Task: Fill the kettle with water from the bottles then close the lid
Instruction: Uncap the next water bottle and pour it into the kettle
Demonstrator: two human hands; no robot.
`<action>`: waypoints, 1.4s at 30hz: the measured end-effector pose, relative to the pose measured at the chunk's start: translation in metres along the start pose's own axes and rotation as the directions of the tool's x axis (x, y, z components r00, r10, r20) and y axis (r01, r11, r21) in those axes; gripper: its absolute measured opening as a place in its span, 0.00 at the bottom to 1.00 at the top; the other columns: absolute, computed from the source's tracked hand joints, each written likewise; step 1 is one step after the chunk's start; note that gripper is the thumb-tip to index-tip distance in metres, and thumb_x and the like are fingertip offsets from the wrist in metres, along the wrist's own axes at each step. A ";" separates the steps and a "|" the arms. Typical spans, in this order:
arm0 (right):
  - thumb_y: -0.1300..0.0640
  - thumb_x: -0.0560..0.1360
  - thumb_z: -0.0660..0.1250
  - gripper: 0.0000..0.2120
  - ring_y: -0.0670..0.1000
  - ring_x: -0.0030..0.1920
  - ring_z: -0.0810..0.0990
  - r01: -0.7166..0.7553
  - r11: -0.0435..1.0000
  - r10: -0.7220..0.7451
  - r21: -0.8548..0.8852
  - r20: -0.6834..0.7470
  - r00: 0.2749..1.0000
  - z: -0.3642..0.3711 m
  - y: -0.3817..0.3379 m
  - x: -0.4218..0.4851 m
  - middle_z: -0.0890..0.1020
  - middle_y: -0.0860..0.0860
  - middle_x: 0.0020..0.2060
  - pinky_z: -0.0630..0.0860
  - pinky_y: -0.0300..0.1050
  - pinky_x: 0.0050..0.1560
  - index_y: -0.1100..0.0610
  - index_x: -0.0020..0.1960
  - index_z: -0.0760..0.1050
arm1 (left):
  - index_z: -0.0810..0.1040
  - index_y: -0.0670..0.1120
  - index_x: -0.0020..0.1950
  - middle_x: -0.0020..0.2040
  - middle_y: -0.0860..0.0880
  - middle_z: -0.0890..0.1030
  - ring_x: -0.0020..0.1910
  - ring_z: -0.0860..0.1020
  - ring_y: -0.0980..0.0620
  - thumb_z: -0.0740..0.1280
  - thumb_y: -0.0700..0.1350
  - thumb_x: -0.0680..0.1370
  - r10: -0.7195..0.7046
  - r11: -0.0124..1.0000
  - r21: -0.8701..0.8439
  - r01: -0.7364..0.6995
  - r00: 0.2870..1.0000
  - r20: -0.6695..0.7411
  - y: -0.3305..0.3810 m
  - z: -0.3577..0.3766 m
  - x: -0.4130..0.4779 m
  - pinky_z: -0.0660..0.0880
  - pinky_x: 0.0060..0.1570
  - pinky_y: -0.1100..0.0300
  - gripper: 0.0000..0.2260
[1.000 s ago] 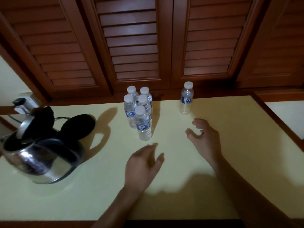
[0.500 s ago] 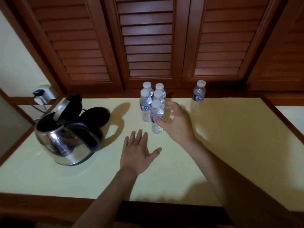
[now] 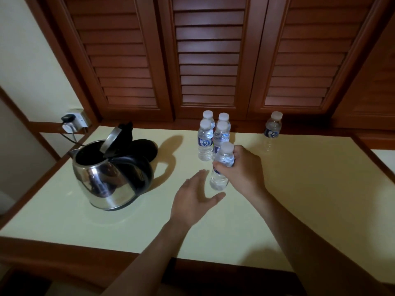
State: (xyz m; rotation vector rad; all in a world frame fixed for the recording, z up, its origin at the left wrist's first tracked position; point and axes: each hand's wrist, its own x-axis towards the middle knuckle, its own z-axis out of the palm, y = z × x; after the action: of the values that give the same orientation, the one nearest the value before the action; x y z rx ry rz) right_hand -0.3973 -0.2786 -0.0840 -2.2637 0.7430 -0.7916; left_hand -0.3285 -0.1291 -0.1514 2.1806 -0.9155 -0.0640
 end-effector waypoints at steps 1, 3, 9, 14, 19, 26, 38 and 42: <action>0.42 0.64 0.75 0.14 0.38 0.36 0.78 -0.012 1.000 0.011 0.009 0.015 1.000 -0.006 -0.004 -0.005 0.81 0.42 0.35 0.68 0.34 0.34 0.47 0.41 0.74 | 0.71 0.54 0.74 0.68 0.64 0.75 0.66 0.72 0.66 0.77 0.64 0.69 -0.036 0.996 -0.083 0.034 0.999 -0.020 0.001 -0.003 -0.002 0.64 0.63 0.74 0.37; 0.45 0.64 0.77 0.14 0.37 0.34 0.77 -0.026 0.997 0.023 0.070 0.036 0.999 -0.019 -0.010 -0.015 0.80 0.41 0.33 0.67 0.31 0.33 0.46 0.40 0.73 | 0.74 0.54 0.71 0.63 0.65 0.78 0.63 0.75 0.68 0.80 0.59 0.67 -0.069 0.969 -0.239 0.059 0.997 -0.034 0.007 -0.005 -0.006 0.68 0.61 0.75 0.35; 0.47 0.64 0.80 0.15 0.37 0.34 0.79 0.040 0.994 -0.043 0.100 0.027 0.999 -0.035 -0.045 -0.041 0.81 0.39 0.32 0.69 0.27 0.35 0.46 0.43 0.75 | 0.82 0.52 0.61 0.51 0.61 0.86 0.50 0.84 0.58 0.83 0.45 0.66 0.050 0.859 -0.505 -0.083 0.996 -0.079 0.016 -0.023 -0.022 0.75 0.52 0.70 0.25; 0.48 0.65 0.80 0.15 0.39 0.35 0.80 0.080 0.988 -0.090 0.131 0.073 0.993 -0.035 -0.079 -0.061 0.81 0.37 0.34 0.70 0.28 0.35 0.45 0.45 0.76 | 0.84 0.51 0.55 0.48 0.57 0.85 0.47 0.83 0.56 0.84 0.46 0.64 0.097 0.846 -0.514 -0.140 0.989 -0.109 0.004 -0.050 -0.033 0.76 0.47 0.68 0.21; 0.41 0.67 0.76 0.16 0.41 0.38 0.81 0.117 0.990 -0.122 0.074 0.066 0.990 -0.023 -0.132 -0.077 0.83 0.39 0.41 0.76 0.35 0.37 0.48 0.49 0.79 | 0.80 0.61 0.48 0.45 0.60 0.84 0.45 0.82 0.60 0.83 0.50 0.65 0.115 0.883 -0.456 -0.114 0.993 -0.026 -0.032 -0.099 -0.051 0.77 0.45 0.66 0.18; 0.29 0.70 0.63 0.23 0.45 0.31 0.75 0.199 0.945 -0.180 -0.261 0.094 0.979 0.027 -0.217 -0.100 0.78 0.47 0.29 0.68 0.37 0.31 0.49 0.36 0.75 | 0.83 0.54 0.57 0.48 0.61 0.85 0.47 0.82 0.64 0.82 0.55 0.65 0.150 0.905 -0.405 -0.132 0.989 0.013 -0.102 -0.182 -0.074 0.79 0.46 0.66 0.22; 0.48 0.78 0.66 0.14 0.44 0.38 0.72 0.416 0.877 -0.291 -0.242 0.422 0.859 0.092 -0.303 -0.090 0.73 0.46 0.37 0.67 0.40 0.39 0.58 0.42 0.78 | 0.82 0.57 0.50 0.41 0.61 0.85 0.41 0.82 0.63 0.83 0.51 0.64 0.105 0.918 -0.382 -0.105 0.994 -0.019 -0.176 -0.259 -0.070 0.80 0.43 0.61 0.18; 0.55 0.78 0.69 0.10 0.40 0.48 0.75 0.464 0.875 -0.337 -0.135 0.520 0.785 0.094 -0.309 -0.083 0.76 0.43 0.49 0.71 0.35 0.47 0.52 0.59 0.80 | 0.80 0.63 0.47 0.42 0.63 0.85 0.42 0.84 0.62 0.84 0.48 0.64 0.076 0.900 -0.429 -0.075 0.997 -0.015 -0.182 -0.266 -0.075 0.82 0.44 0.60 0.19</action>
State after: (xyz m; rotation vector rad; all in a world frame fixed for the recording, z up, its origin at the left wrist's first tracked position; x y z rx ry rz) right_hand -0.2963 0.0117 0.0457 -2.7515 0.1169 -0.2758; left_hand -0.1932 0.1685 -0.1000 1.7334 -0.8897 -0.2114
